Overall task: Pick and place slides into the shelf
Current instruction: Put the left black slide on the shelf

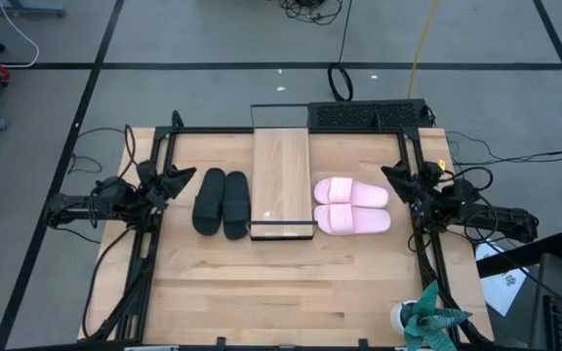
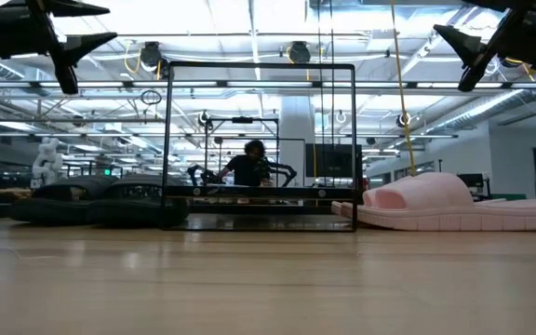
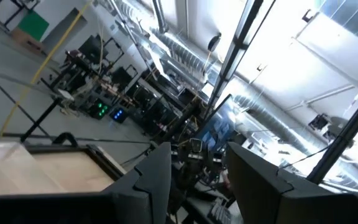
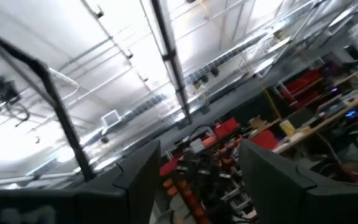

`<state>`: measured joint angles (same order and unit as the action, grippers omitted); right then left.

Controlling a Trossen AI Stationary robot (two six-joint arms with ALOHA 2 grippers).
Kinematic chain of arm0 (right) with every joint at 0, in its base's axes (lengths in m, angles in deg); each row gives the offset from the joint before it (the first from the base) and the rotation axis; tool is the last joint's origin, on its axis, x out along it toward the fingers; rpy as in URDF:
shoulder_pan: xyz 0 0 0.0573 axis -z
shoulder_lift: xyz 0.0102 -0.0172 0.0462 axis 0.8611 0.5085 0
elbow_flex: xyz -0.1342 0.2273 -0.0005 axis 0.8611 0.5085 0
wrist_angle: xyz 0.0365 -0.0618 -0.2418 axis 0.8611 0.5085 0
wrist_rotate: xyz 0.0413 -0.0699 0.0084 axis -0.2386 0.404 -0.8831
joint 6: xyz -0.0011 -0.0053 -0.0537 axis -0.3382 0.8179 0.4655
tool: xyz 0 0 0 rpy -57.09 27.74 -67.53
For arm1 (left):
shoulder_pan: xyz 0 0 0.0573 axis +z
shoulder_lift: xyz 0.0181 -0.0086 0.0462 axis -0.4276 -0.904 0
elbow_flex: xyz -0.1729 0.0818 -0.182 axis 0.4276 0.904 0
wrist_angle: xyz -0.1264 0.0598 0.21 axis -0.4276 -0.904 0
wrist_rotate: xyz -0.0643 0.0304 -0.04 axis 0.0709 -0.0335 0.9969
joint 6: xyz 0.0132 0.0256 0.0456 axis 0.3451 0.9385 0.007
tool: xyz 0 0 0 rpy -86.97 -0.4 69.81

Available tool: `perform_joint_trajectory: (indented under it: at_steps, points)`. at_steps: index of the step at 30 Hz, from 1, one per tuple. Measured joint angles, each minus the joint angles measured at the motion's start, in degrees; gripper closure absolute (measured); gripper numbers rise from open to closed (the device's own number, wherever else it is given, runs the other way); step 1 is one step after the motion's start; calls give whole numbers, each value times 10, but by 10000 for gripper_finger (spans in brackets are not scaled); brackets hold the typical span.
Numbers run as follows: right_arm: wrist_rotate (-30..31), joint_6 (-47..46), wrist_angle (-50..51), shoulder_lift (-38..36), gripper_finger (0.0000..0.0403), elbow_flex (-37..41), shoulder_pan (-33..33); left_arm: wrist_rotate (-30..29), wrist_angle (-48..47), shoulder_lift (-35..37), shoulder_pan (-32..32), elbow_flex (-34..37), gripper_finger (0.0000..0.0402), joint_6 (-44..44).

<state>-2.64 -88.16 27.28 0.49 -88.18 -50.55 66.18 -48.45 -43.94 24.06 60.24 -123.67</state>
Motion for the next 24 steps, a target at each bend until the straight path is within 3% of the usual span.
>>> perform_joint_trajectory:
  at_steps: [5,11,16,24]
  points:
    - [76,-16,-44,0,195,0,0,-1,-81,0,0,-56,252,32]
    - [24,64,-155,1,195,-26,0,-34,-326,-2,0,-182,252,30]
    - [-18,165,-118,23,195,-104,0,-40,-457,-30,0,-271,252,6]
    - [-7,271,-13,186,195,-262,0,17,-654,-146,0,-339,252,-69]
